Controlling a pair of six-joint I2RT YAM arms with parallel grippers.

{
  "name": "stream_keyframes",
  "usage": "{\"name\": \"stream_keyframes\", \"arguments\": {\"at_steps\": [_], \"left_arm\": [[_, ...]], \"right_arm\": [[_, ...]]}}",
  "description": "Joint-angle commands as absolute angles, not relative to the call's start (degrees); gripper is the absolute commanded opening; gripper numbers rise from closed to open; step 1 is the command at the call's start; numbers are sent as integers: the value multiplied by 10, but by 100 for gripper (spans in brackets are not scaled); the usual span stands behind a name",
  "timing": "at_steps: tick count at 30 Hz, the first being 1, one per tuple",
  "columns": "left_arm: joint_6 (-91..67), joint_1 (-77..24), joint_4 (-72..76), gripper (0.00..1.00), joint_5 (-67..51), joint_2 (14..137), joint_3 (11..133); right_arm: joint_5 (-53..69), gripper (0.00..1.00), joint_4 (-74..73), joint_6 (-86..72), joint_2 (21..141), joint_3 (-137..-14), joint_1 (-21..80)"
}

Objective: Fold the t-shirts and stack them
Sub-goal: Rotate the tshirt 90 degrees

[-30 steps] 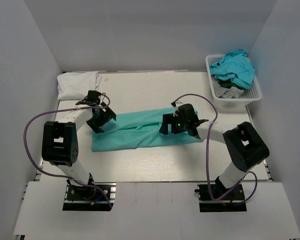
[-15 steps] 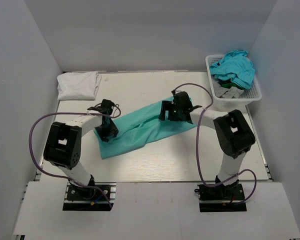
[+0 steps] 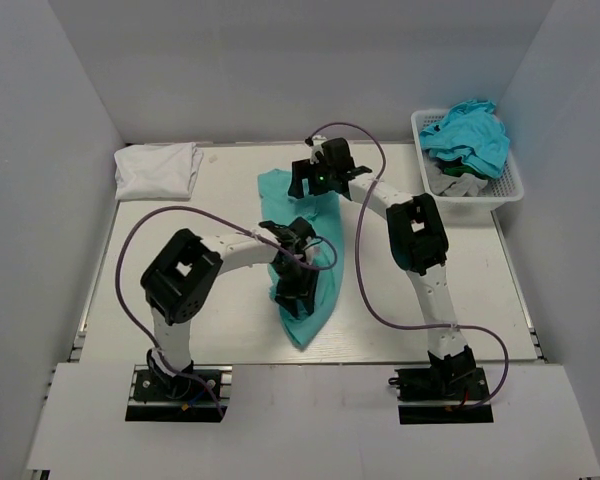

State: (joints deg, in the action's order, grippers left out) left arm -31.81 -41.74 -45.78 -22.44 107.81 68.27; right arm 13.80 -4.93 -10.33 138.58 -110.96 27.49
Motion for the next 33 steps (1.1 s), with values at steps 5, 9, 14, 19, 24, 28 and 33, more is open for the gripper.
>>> {"name": "stream_keyframes", "arguments": {"at_steps": [5, 9, 14, 19, 24, 28, 33], "left_arm": [[-261, -469, -499, 66, -248, 1078, 740], [-267, -469, -535, 100, -165, 1034, 790], [-311, -463, -594, 100, -44, 953, 802], [-408, -452, -657, 100, 112, 854, 765], [-497, -433, -702, 100, 212, 806, 732], [-523, -410, -718, 100, 235, 806, 717], [-518, -380, -674, 100, 216, 806, 685]], "right_arm": [[173, 90, -28, -63, 1311, -1059, 272], [119, 90, -52, -69, 1278, -1063, 272], [47, 90, -135, -84, 1236, -1065, 279], [-29, 90, -277, -120, 1219, -1057, 303], [-61, 90, -330, -136, 1177, -975, 355], [-78, 90, -339, -161, 1154, -920, 401], [-78, 90, -348, -211, 1186, -910, 423]]}}
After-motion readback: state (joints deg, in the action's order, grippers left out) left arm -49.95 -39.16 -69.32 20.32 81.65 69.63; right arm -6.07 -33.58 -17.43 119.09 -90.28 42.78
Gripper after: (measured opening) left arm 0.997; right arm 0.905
